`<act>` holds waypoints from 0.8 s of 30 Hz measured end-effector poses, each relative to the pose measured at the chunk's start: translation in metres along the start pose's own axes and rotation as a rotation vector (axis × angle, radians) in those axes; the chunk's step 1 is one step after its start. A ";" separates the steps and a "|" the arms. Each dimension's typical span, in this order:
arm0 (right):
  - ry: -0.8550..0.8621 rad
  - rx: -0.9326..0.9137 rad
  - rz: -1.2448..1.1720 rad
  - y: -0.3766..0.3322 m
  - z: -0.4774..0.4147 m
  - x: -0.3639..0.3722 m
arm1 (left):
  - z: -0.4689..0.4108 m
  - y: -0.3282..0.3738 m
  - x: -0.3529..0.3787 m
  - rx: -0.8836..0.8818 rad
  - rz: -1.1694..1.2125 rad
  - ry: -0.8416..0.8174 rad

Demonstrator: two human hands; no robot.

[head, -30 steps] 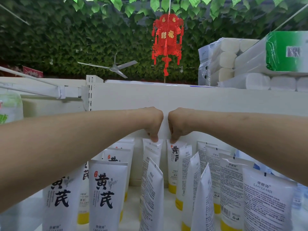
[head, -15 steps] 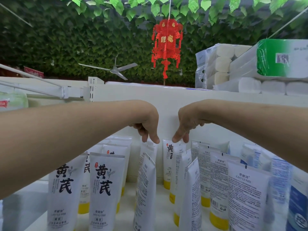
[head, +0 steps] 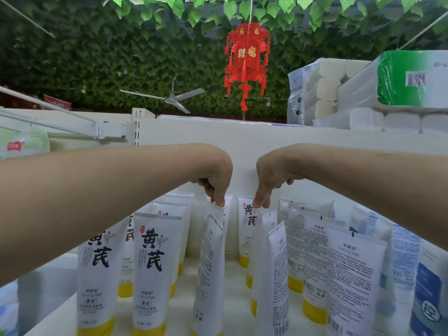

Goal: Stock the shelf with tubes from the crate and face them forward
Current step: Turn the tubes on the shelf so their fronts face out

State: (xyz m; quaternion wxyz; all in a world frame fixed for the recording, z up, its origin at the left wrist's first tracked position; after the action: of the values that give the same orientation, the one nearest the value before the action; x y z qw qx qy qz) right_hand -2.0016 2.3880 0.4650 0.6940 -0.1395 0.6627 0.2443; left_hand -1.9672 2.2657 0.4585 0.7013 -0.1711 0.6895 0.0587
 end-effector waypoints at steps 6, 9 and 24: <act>0.077 -0.018 0.016 -0.003 0.002 0.005 | 0.006 0.006 0.002 0.055 0.023 0.108; 0.173 -0.035 -0.037 -0.003 0.001 0.007 | 0.008 0.007 0.005 0.100 0.064 0.162; 0.228 -0.149 -0.087 -0.003 0.002 0.007 | 0.009 -0.003 -0.001 0.155 0.119 0.198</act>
State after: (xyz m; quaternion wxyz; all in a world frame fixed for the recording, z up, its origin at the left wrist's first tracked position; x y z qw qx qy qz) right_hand -1.9986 2.3874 0.4580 0.6118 -0.2460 0.7107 0.2451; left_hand -1.9575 2.2662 0.4602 0.6362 -0.0799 0.7668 0.0296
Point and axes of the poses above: each hand's wrist, its own z-axis away from the middle knuckle, its own x-axis out of the palm, y = z × x, the point moved 2 cm from there along -z, towards the middle knuckle, and after that the axes turned 1 degree about y, right-handed, at the moved point
